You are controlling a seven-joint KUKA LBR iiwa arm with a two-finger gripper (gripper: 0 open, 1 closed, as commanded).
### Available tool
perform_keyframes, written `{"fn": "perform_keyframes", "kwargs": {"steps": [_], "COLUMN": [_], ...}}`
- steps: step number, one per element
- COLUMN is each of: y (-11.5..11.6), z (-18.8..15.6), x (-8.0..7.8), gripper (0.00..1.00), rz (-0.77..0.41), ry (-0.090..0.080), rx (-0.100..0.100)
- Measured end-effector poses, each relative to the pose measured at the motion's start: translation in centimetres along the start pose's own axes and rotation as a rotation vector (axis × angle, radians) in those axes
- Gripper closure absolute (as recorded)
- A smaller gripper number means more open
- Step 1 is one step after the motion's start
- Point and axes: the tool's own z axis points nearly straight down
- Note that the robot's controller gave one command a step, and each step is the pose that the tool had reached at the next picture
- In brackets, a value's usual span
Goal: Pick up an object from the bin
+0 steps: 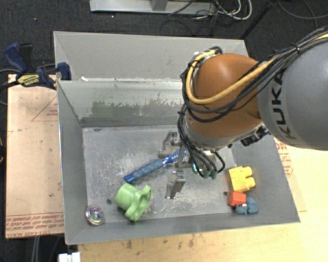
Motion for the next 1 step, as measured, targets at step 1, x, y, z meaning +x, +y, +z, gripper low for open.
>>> {"fn": "perform_keyframes", "kwargs": {"steps": [1], "y": [-5.39], "z": [16.88], "x": [-10.18], "gripper": [0.0], "rz": [0.14], "ry": [-0.009], "rx": [-0.006]}}
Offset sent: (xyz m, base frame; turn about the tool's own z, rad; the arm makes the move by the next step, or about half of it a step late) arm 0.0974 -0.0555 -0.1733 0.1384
